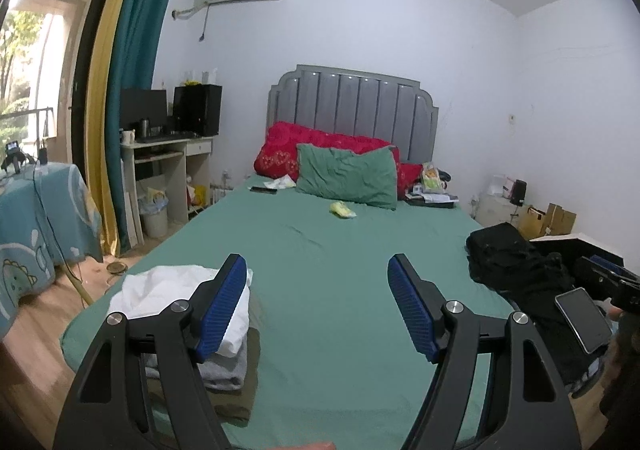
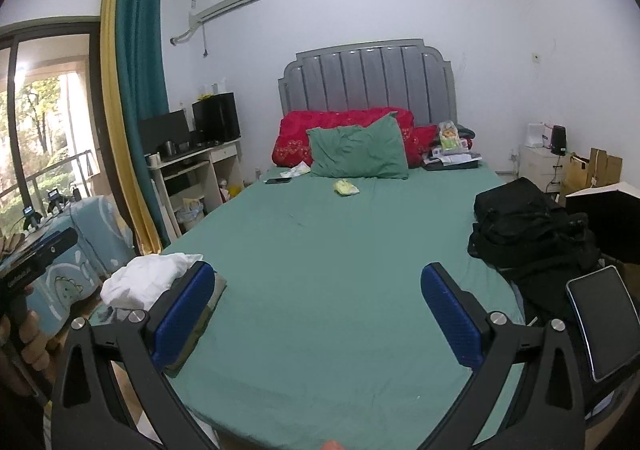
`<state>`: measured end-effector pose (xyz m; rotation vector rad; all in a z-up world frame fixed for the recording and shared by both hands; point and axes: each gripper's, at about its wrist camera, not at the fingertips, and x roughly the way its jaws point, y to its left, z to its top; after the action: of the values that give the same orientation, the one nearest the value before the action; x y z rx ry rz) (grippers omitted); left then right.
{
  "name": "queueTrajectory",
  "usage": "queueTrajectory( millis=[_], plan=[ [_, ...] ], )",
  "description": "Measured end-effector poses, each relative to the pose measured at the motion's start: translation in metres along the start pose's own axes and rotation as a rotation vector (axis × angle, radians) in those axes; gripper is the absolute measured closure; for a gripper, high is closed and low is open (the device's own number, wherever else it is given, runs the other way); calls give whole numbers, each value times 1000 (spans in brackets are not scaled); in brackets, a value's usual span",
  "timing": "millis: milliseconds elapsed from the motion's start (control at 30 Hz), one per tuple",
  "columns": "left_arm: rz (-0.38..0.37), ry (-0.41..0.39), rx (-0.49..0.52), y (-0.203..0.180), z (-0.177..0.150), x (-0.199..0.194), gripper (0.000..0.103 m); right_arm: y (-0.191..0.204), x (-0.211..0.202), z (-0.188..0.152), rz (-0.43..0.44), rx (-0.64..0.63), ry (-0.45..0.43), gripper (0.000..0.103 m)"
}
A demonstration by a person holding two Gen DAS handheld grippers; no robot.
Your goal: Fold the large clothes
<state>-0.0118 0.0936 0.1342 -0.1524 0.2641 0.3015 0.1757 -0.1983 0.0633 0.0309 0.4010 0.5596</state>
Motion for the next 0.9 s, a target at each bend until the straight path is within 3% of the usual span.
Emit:
queueTrajectory(
  millis=[900],
  plan=[
    [-29,7,5,-1,3,6,27,1,-2,4,2,13,-1,1]
  ],
)
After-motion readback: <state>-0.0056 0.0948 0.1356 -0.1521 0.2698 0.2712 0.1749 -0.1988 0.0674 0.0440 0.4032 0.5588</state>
